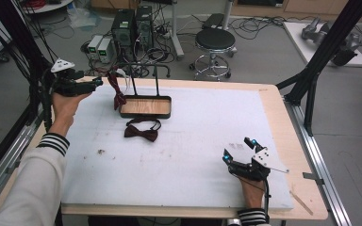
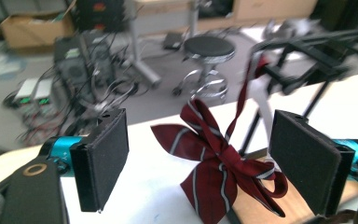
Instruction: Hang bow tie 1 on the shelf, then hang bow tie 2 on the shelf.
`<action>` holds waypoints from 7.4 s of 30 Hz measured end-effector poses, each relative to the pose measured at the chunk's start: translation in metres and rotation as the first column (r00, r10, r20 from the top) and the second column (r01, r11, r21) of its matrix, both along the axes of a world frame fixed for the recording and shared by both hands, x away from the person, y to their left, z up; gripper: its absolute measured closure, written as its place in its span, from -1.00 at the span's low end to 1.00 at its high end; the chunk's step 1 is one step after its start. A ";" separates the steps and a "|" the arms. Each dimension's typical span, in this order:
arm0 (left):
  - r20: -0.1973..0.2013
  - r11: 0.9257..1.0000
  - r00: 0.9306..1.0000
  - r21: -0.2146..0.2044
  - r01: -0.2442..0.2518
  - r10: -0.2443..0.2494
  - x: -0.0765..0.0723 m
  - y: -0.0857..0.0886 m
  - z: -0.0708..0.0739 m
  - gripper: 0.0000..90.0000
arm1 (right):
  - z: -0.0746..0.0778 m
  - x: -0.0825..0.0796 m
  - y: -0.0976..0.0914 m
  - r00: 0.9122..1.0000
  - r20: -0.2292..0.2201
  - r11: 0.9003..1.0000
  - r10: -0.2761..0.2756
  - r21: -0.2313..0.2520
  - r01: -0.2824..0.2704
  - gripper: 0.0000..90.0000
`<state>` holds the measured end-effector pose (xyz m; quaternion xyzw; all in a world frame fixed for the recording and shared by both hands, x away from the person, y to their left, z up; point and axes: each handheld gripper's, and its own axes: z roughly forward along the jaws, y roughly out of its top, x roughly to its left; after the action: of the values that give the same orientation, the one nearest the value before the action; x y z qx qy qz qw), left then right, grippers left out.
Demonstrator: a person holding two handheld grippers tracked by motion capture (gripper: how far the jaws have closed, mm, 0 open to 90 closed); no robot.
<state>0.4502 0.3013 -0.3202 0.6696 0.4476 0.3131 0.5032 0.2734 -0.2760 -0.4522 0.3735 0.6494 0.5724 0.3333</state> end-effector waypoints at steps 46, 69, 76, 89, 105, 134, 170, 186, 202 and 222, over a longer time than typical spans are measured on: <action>0.207 0.943 0.924 -0.022 0.333 -0.322 -0.142 -0.029 -0.057 -0.66 | 0.000 -0.001 -0.001 1.000 0.008 1.000 -0.002 0.010 0.002 -0.80; 0.235 0.951 0.925 -0.008 0.310 -0.300 -0.148 -0.033 -0.064 -0.66 | -0.001 -0.001 -0.002 1.000 0.027 1.000 -0.003 0.011 0.003 -0.80; 0.231 0.949 0.923 0.001 0.316 -0.308 -0.146 -0.035 -0.062 -0.66 | -0.001 -0.001 -0.001 1.000 0.019 1.000 -0.004 0.013 0.003 -0.80; 0.187 0.939 0.921 0.030 0.343 -0.342 -0.134 -0.038 -0.053 -0.72 | -0.001 -0.001 -0.002 1.000 0.025 1.000 -0.004 0.011 0.004 -0.80; 0.059 0.889 0.891 0.131 0.439 -0.449 -0.106 -0.052 -0.046 -0.72 | -0.001 -0.001 -0.002 1.000 0.025 1.000 -0.003 0.011 0.003 -0.80; -0.199 0.761 0.828 0.325 0.561 -0.525 -0.053 -0.100 -0.052 -0.69 | -0.001 -0.001 -0.002 1.000 0.019 1.000 -0.002 0.021 0.002 -0.80; -0.475 0.580 0.705 0.406 0.707 -0.527 -0.019 -0.122 -0.091 -0.36 | -0.001 -0.001 -0.004 1.000 0.021 1.000 -0.004 0.027 0.003 -0.80; -0.546 0.540 0.662 0.393 0.744 -0.514 -0.014 -0.125 -0.100 -0.01 | -0.001 -0.001 -0.004 1.000 0.024 1.000 -0.003 0.025 0.002 -0.80; -0.598 0.628 0.678 0.343 0.698 -0.427 -0.010 -0.130 -0.095 0.71 | -0.001 -0.001 -0.003 1.000 0.023 1.000 -0.002 0.026 0.001 -0.80; -0.549 0.657 0.704 0.330 0.677 -0.450 -0.015 -0.128 -0.089 0.81 | -0.001 -0.001 -0.003 1.000 0.023 1.000 -0.003 0.027 0.002 -0.80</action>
<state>0.4347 0.1729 -0.4093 0.9352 0.2080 0.0909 0.2717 0.2722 -0.2794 -0.4530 0.3722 0.6375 0.5848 0.3363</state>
